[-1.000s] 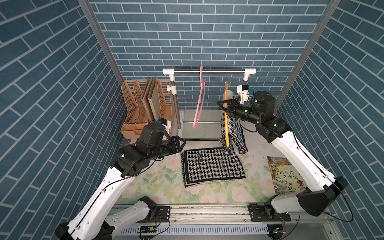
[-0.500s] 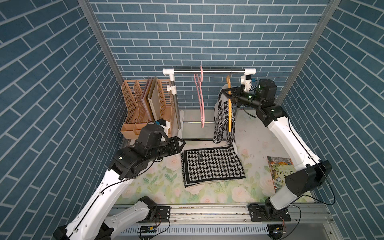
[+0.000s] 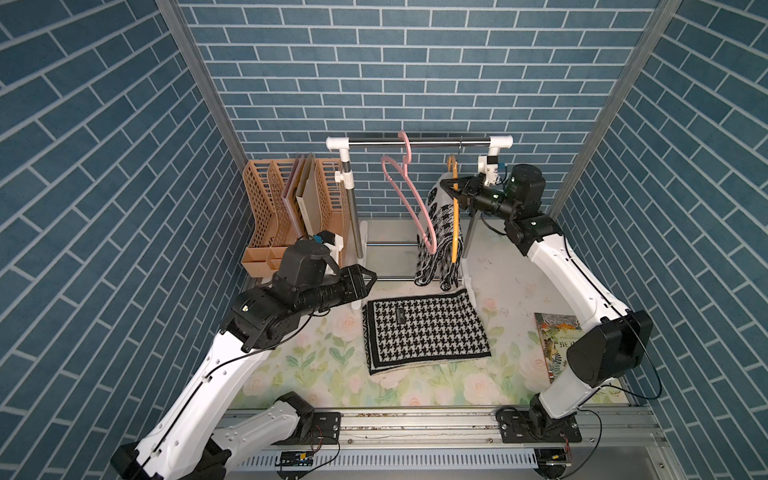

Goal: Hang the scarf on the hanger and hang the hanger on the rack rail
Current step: Place the hanger at the clothesline, then pick up the hanger from the clothesline.

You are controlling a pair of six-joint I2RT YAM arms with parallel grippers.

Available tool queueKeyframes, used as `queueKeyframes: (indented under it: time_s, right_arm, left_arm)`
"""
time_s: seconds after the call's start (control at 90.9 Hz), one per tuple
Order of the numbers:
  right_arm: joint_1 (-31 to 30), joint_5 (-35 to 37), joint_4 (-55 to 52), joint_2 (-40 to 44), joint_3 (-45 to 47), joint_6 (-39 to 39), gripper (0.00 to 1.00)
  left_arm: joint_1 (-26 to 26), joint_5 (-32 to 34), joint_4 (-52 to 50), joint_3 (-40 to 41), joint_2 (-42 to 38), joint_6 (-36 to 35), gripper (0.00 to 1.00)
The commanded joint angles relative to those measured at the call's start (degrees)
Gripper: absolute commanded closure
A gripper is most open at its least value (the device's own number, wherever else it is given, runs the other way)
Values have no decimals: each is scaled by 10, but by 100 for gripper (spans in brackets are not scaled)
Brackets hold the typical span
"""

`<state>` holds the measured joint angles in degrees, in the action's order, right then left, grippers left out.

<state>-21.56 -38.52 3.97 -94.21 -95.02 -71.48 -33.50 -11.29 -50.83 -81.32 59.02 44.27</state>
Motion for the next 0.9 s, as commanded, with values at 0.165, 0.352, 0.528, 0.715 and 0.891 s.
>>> queueKeyframes:
  time_s: [0.165,0.352,0.528,0.715,0.891]
  right_arm:
    - [1,43,14,133,145,55,25]
    - [2,107,-53,224,224,117,0]
    - [2,191,-144,330,292,174,0]
    - [2,217,-202,412,335,213,0]
    - [1,199,-206,439,353,216,0]
  left_arm:
    - [5,54,39,-169,105,18,34]
    - [4,99,52,-323,223,45,30]
    - [5,152,39,-427,325,64,27]
    - [4,127,53,-470,402,88,28]
    - [4,117,68,-475,435,90,18]
